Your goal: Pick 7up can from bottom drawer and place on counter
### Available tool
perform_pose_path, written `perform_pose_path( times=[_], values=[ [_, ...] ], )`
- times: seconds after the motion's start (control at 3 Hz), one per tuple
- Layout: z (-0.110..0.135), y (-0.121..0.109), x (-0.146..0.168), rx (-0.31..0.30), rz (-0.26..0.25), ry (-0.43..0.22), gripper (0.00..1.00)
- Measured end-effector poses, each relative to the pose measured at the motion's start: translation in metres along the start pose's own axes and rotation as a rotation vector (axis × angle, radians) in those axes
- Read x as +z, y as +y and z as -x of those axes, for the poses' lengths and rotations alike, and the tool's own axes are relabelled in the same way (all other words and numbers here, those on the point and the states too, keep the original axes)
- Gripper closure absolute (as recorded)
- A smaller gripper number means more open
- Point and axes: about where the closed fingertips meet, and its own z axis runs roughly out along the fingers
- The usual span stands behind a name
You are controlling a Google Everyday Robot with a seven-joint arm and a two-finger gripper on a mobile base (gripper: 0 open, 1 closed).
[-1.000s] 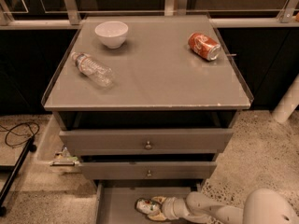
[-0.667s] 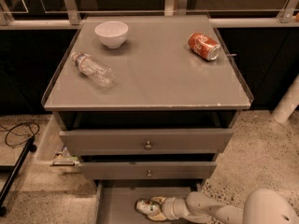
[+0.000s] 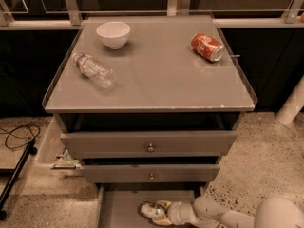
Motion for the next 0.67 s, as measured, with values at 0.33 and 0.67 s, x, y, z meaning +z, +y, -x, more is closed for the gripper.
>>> perform_pose_path(
  times=[0.33,0.67],
  values=[
    [0.016,0.006,-0.043,0.001,0.014,-0.048,1.00],
    [0.033,0.011,-0.105,-0.010,0.012,-0.052,1.00]
  ],
)
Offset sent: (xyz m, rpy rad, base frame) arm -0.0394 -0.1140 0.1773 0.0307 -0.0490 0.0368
